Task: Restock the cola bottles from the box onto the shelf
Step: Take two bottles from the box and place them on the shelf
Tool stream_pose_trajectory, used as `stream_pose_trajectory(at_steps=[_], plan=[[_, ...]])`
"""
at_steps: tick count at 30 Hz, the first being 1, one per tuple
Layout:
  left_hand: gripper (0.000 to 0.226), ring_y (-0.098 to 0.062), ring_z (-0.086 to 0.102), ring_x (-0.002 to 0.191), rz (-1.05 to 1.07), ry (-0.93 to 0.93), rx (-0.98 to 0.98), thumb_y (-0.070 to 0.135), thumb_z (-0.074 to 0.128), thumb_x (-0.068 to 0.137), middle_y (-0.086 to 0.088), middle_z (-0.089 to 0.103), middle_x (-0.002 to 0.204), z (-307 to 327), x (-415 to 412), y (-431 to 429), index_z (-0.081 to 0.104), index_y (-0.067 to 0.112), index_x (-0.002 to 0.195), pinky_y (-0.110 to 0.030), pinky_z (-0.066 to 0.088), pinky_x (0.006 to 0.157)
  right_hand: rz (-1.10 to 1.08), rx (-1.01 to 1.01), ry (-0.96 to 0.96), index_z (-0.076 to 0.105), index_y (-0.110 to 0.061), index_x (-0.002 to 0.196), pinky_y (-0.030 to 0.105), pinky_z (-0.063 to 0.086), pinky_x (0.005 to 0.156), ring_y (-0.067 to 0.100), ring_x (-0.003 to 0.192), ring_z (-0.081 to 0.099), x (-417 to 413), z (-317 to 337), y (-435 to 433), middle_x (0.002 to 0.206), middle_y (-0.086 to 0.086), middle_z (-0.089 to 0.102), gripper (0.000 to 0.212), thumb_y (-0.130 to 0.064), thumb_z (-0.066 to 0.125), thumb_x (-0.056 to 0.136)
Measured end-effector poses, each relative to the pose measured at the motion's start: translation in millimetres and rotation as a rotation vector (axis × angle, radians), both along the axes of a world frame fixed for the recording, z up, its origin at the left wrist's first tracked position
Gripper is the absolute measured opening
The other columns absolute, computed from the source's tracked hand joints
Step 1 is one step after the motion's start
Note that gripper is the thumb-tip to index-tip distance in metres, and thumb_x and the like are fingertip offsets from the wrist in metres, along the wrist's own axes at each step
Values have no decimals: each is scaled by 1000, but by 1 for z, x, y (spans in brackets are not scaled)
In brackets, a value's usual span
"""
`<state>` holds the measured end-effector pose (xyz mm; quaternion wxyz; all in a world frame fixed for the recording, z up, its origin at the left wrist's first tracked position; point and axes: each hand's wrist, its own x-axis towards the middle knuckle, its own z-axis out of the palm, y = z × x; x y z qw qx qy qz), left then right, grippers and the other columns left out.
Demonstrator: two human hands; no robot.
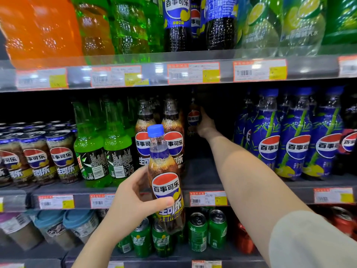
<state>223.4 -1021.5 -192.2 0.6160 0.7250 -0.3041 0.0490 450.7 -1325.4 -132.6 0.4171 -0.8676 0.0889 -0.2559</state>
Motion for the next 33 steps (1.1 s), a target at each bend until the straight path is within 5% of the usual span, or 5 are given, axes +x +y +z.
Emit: stream_pose_trajectory(at_steps=[8, 16, 21, 25, 33], plan=[[71, -19, 74, 106, -3, 42, -34, 29, 96, 56, 1, 77, 117, -3, 3, 9, 70, 35, 122, -27, 61, 82, -34, 102, -7, 20, -37, 159, 24, 45, 86, 28, 125, 56, 12, -2, 6, 144, 8, 54, 97, -13, 77, 85], [69, -19, 76, 101, -31, 66, -85, 16, 97, 51, 1, 78, 113, -3, 2, -2, 75, 46, 109, -24, 61, 77, -27, 105, -50, 26, -37, 158, 26, 47, 94, 28, 122, 60, 13, -6, 4, 138, 9, 60, 93, -18, 78, 83], [69, -21, 76, 102, -30, 59, -97, 29, 96, 49, -1, 77, 115, -5, 4, -1, 73, 45, 112, -28, 62, 80, 5, 120, -100, 49, -23, 145, 17, 38, 81, 25, 120, 61, 10, -14, 0, 131, 7, 64, 54, -14, 66, 94], [73, -24, 75, 104, -13, 39, -83, 30, 97, 48, -2, 77, 117, -10, 7, 2, 71, 47, 115, -38, 62, 84, 18, 215, -132, 48, -23, 149, 18, 38, 90, 21, 121, 59, 12, -20, 3, 131, 6, 65, 75, -13, 81, 82], [74, -23, 76, 99, 0, 44, -108, 28, 97, 43, -2, 78, 112, -15, 9, -3, 73, 48, 110, -30, 62, 78, 48, 253, -167, 55, -17, 144, 21, 41, 95, 19, 119, 60, 13, -25, -3, 129, 6, 67, 76, -13, 87, 75]])
